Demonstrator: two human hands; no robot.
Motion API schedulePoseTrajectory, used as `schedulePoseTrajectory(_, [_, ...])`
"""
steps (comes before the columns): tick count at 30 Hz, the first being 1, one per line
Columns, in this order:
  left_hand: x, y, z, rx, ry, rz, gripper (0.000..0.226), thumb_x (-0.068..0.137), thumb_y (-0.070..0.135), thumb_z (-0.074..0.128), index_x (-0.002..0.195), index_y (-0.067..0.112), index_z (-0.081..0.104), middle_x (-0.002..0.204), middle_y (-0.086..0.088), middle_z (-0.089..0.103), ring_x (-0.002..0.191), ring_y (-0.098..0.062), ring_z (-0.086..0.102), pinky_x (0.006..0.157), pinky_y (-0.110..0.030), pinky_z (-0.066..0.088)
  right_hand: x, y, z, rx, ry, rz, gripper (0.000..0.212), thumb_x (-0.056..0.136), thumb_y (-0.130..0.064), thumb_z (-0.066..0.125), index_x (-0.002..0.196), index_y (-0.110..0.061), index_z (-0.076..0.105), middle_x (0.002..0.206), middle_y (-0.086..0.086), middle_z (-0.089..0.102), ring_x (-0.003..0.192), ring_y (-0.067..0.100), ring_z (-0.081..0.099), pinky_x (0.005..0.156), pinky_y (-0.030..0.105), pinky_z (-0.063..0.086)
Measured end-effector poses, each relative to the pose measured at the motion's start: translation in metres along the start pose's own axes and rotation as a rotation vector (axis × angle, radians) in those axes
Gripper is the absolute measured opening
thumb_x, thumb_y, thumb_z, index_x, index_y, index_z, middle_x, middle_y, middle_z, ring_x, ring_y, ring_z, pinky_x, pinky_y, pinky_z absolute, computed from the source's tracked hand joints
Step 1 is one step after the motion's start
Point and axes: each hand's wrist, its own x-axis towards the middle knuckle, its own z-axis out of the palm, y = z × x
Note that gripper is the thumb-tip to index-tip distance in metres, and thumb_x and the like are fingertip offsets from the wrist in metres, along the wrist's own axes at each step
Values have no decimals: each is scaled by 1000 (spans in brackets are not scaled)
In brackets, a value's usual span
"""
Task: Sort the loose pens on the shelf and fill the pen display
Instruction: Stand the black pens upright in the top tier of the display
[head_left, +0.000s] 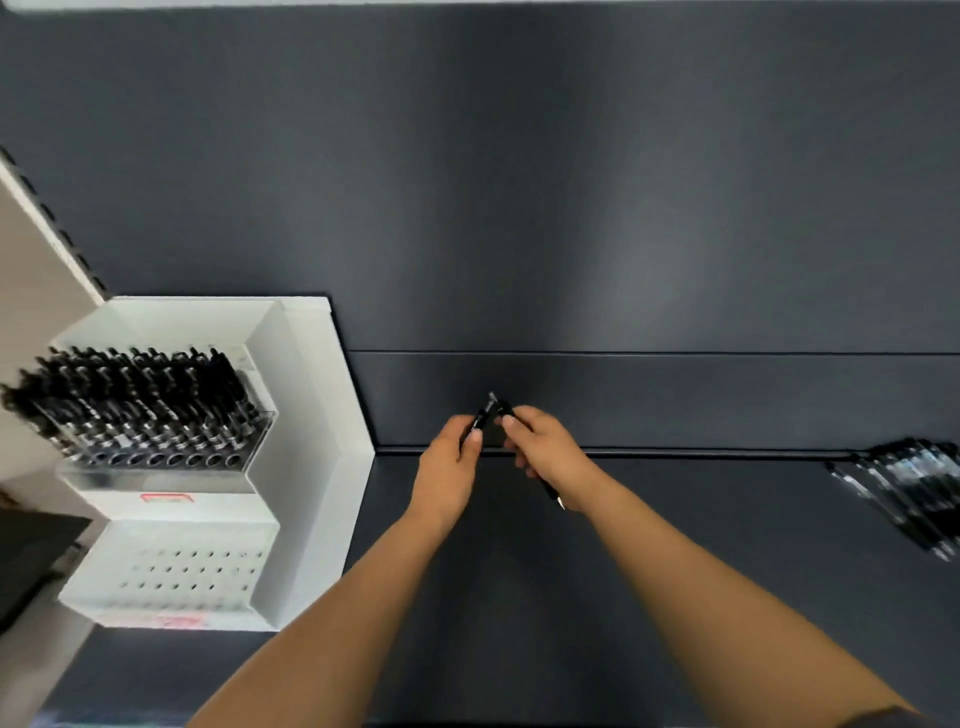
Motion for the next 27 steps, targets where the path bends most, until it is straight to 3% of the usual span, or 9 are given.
schedulePoseTrajectory(3, [-5,-5,-38,1,92,53,17,99,19,42,107,13,56,80,7,53,77,-14,51,63,-14,37,-3,-29,31,70,1,-72,15,100,-17,43,97,-13,57,75,0,53,60,10,48,53,21,42])
schedulePoseTrajectory(7, [-17,-5,-90,22,151,135,14,98,20,43,103,15,56,75,8,51,72,-19,53,69,-39,51,-10,-67,70,137,46,-161,16,98,-17,48,87,-13,59,71,1,56,61,13,53,59,26,49])
schedulePoseTrajectory(12, [-37,-6,-162,59,327,276,24,98,20,45,115,10,59,96,2,62,86,-16,56,76,-31,44,-27,-117,122,27,137,-329,26,93,-22,56,67,-21,57,63,-6,54,61,9,48,63,25,41])
schedulePoseTrajectory(17, [-47,-17,-233,88,457,335,26,96,20,49,119,11,58,95,8,57,93,-16,52,77,-31,43,-39,-162,170,33,185,-457,22,90,-22,60,72,-9,61,66,-5,52,62,12,44,62,30,40])
schedulePoseTrajectory(19, [-51,-23,-260,24,469,360,26,95,17,51,120,11,56,92,13,56,85,-4,54,78,-17,44,-45,-177,189,63,194,-485,22,90,-20,60,69,-20,59,59,-13,50,57,10,42,56,25,38])
schedulePoseTrajectory(21, [-54,-30,-285,2,478,352,32,95,14,52,127,14,51,82,16,53,71,3,50,68,-3,38,-50,-188,208,117,204,-501,14,90,-17,59,83,-28,60,68,-11,55,60,13,49,54,25,43])
schedulePoseTrajectory(24, [-58,-41,-317,34,481,369,51,93,10,52,140,24,36,67,13,46,61,6,49,57,-5,35,-58,-201,231,177,193,-504,33,91,-10,57,118,-29,54,78,0,55,65,16,56,55,21,51])
schedulePoseTrajectory(27, [-58,-54,-341,113,481,379,60,92,7,53,144,28,30,81,8,50,62,4,50,58,-6,35,-61,-210,250,128,195,-541,41,91,-8,56,123,-32,50,76,0,55,68,23,62,65,29,57])
